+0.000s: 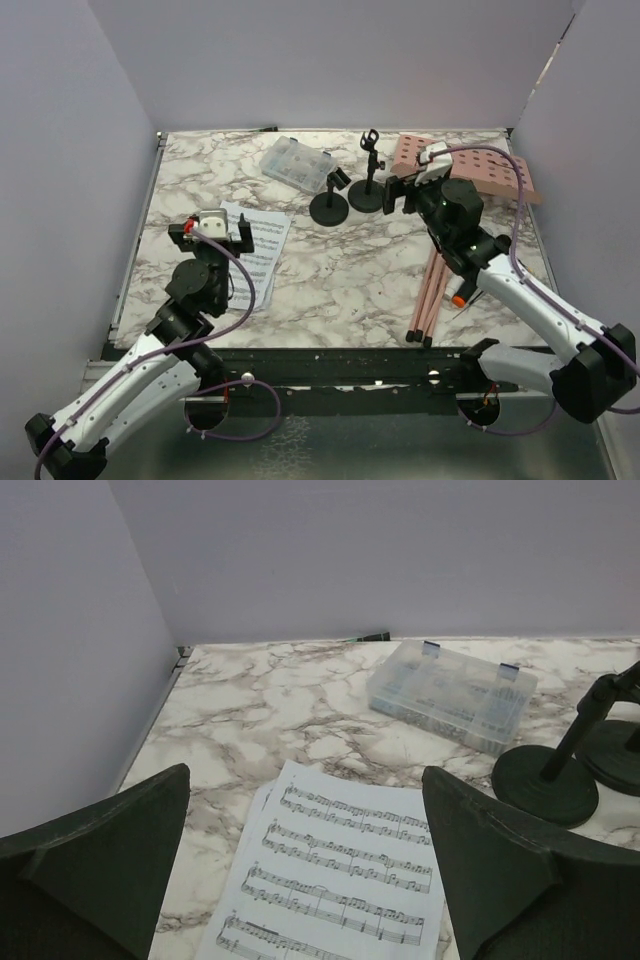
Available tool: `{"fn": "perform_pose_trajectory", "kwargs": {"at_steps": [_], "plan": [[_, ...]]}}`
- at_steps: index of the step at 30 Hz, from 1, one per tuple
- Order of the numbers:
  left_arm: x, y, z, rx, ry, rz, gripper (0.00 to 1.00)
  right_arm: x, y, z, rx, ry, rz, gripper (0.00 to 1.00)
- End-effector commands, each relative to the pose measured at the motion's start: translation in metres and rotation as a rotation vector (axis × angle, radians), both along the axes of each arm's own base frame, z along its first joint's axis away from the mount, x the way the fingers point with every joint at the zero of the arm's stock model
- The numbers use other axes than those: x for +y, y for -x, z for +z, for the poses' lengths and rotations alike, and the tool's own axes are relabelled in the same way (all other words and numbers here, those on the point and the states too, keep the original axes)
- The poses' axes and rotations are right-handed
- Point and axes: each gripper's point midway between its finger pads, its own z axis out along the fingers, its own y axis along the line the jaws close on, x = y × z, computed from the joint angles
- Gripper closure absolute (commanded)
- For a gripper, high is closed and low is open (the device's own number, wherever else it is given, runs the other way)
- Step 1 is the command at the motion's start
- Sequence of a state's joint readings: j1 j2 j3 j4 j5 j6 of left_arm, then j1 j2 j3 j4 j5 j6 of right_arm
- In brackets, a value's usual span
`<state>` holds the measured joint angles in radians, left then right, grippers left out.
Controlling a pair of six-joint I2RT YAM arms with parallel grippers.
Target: Pack up the instrument practice props
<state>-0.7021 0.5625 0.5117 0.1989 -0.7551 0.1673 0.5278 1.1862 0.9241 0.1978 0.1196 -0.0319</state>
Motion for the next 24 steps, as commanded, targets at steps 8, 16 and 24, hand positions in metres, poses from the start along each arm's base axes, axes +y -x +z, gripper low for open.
{"fn": "perform_pose_trajectory", "kwargs": {"at_steps": [8,16,24], "plan": [[0.055,0.052,0.022,0.007,0.083,0.085,0.01,-0.131,0.079,-0.048,0.144,0.056,-0.482,0.0],[0.072,0.078,0.027,-0.037,0.181,0.055,0.01,-0.199,0.137,-0.052,0.132,-0.014,-0.739,0.0],[0.081,0.1,0.027,-0.071,0.327,0.006,0.01,-0.21,0.17,-0.027,-0.036,-0.188,-0.658,0.0]]}}
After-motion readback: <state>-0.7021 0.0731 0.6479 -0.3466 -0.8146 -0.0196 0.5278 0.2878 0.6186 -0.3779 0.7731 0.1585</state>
